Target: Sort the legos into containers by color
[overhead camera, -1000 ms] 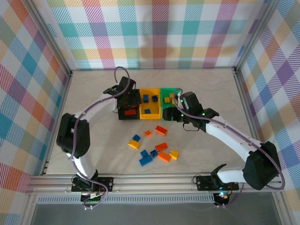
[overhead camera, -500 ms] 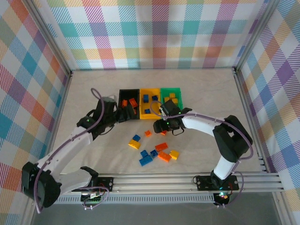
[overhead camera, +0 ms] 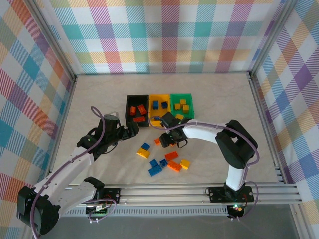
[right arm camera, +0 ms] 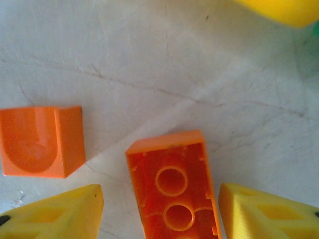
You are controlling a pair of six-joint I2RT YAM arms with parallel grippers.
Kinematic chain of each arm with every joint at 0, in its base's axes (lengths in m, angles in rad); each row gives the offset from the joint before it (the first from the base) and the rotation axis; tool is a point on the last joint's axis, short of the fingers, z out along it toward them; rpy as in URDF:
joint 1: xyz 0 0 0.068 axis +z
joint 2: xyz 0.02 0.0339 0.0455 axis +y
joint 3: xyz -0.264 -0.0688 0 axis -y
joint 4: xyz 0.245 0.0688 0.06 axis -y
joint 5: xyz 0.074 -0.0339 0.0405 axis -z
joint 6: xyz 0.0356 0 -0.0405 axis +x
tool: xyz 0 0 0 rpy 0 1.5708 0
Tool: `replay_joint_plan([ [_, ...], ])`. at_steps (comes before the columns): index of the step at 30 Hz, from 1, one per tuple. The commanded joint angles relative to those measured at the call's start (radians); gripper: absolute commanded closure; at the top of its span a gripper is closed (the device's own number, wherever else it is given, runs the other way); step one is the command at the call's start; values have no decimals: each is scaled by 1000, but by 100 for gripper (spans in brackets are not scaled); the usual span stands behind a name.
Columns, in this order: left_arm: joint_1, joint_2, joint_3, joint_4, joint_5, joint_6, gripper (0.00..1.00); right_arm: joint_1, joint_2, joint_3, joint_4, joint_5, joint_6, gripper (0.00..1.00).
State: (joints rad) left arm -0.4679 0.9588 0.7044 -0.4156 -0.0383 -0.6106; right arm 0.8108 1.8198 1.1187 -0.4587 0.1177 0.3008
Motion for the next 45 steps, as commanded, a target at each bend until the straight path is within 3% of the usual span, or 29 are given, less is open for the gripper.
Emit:
replay_joint_plan([
  [1,8,-3,-13,8,-15,-9,0,3,30,26,-46,65,21,44],
  [9,9,-12,-25,-6,-2,-1,0,19,-32,26,-23,54,17,63],
  [14,9,-60,-65,-12,-25,-8,0,34,-143,75,-24,-8,-3,67],
  [17,11,-85,-89,-25,-34,-24,0,44,-134,187,-39,-68,-5,67],
  [23,12,-129,-115,-60,-44,-44,0,45,55,506,-69,-118,-3,66],
  [34,14,-194,-112,-120,-37,-46,0,14,586,1272,-378,-18,4,66],
  [37,14,-205,-105,-133,-40,-42,0,15,717,1490,-494,2,4,60],
  [41,16,-209,-90,-143,-33,-37,0,17,832,1759,-616,-6,5,46],
  [45,15,-209,-76,-143,-29,-31,0,15,908,2026,-714,-2,1,39],
])
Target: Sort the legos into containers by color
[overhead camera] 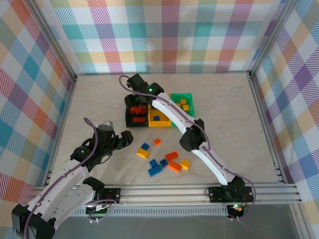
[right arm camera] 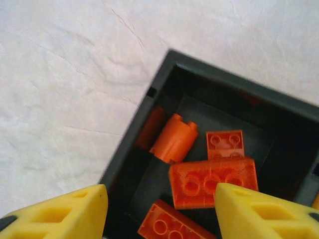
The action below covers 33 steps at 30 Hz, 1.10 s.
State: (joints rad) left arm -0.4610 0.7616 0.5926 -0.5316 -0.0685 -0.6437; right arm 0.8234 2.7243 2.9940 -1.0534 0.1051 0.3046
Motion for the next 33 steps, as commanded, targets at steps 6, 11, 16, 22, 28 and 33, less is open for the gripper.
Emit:
replay_joint_plan([
  [6,8,20,50,-4,29,22,0,17,-66,160,-183,34,-10,38],
  [11,8,61,59,7,52,33,0,36,-88,160,-246,58,-43,39],
  [16,8,60,72,-6,43,43,0,33,-150,157,-312,152,-76,38],
  [22,9,65,83,1,54,55,0,23,-371,-50,-384,231,-102,34],
  [28,8,121,86,35,107,71,0,29,-684,-579,-250,226,-124,31],
  [33,6,182,90,51,160,104,0,26,-1065,-1267,123,146,-87,25],
])
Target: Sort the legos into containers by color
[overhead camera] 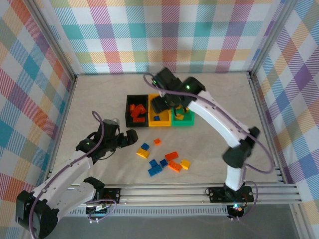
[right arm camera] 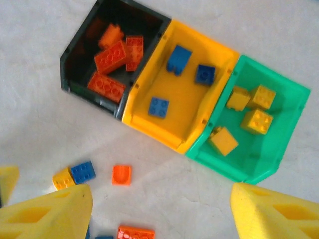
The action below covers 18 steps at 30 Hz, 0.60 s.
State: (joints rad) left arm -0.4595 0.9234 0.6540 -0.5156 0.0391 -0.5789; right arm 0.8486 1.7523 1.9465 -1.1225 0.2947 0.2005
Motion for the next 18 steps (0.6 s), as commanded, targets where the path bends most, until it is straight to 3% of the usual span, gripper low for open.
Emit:
replay_joint_plan([
  [1,3,32,28,37,62,45,0,-1,-134,-303,234,-60,36,25],
  [4,-22,97,48,48,75,71,6,0,-251,-543,360,-103,103,24],
  [8,-133,250,120,20,-12,121,11,-5,-351,-770,502,-146,179,23],
  [18,-265,637,273,-20,-138,204,17,-13,-451,-930,580,-163,228,22],
])
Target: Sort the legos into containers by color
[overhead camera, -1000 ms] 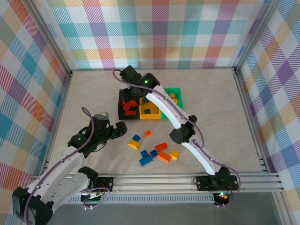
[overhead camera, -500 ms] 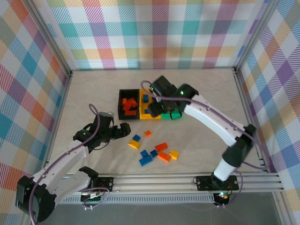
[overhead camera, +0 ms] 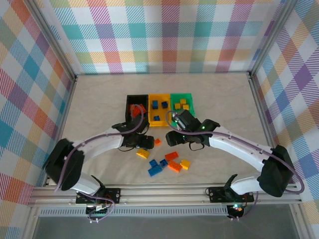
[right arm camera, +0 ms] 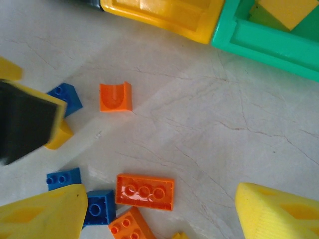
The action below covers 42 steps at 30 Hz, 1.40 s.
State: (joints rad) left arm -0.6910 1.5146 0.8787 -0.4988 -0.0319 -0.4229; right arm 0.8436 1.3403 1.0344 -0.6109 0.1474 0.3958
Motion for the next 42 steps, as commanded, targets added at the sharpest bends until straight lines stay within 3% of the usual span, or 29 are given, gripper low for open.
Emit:
replay_joint_plan([
  [1,-41,61,56,-38,-84,48,17,-9,-47,-24,73,-18,32,22],
  [5,-54,114,71,-24,-103,59,23,-15,-78,-44,79,-16,34,22],
  [11,-76,163,88,-32,-112,59,45,-35,-121,-69,86,-12,35,21],
  [18,-110,168,73,-45,-132,42,46,-58,-148,-89,94,-18,40,20],
  [27,-119,129,94,-52,-172,35,67,-71,-153,-97,98,-26,41,20],
  [35,-87,77,312,-80,-143,43,69,-79,-174,-137,121,-21,64,19],
  [42,-9,288,601,-119,-147,77,72,-84,-204,-180,137,-22,90,18],
])
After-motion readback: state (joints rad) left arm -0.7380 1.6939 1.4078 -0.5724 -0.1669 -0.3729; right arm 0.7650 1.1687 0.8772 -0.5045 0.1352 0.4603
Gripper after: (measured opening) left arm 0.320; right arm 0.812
